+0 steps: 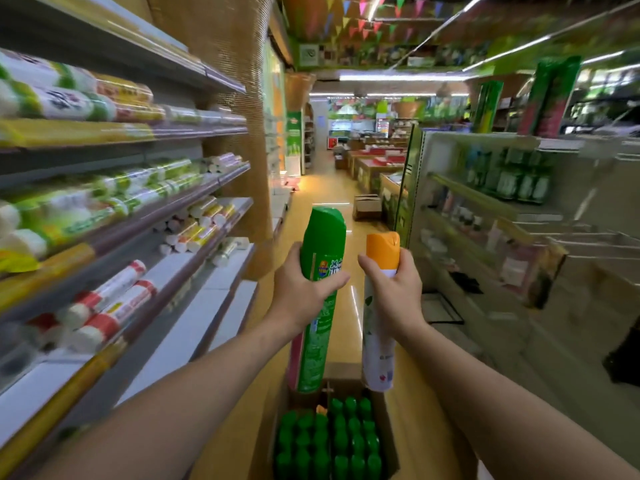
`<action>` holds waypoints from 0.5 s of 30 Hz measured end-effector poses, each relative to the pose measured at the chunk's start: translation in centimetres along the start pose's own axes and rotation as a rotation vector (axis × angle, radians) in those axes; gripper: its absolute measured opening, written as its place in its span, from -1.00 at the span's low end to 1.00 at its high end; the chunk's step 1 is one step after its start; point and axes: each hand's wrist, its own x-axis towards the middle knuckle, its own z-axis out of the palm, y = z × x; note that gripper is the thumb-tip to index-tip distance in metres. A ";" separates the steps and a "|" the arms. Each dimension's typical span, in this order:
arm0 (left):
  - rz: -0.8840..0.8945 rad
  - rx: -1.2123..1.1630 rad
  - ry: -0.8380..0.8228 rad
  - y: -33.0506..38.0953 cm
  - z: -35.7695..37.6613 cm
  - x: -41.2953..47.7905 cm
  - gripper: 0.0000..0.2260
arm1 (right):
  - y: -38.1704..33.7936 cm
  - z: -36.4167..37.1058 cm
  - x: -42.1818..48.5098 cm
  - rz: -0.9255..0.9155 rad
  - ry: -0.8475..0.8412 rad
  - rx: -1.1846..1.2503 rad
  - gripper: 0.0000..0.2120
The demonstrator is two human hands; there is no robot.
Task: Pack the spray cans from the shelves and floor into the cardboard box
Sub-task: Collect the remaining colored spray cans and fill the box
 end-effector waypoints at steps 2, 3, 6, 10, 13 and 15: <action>-0.032 0.004 0.000 -3.0 0.6 2.6 -0.61 | 2.3 1.3 2.5 0.034 -0.008 -0.015 -0.67; -0.047 0.008 -0.006 -4.4 0.8 4.1 -0.60 | 3.5 2.0 3.8 0.046 -0.014 -0.021 -0.67; -0.085 0.024 0.006 -8.8 1.6 8.3 -0.59 | 7.8 4.2 8.3 0.066 -0.020 -0.031 -0.66; -0.170 0.027 0.043 -14.4 3.0 14.5 -0.61 | 14.4 7.3 15.1 0.090 -0.036 -0.054 -0.63; -0.236 0.031 0.070 -18.5 4.3 19.4 -0.55 | 19.0 9.6 19.4 0.175 -0.061 -0.054 -0.63; -0.274 0.031 0.090 -20.7 5.0 22.0 -0.54 | 21.8 11.0 21.7 0.226 -0.093 -0.060 -0.65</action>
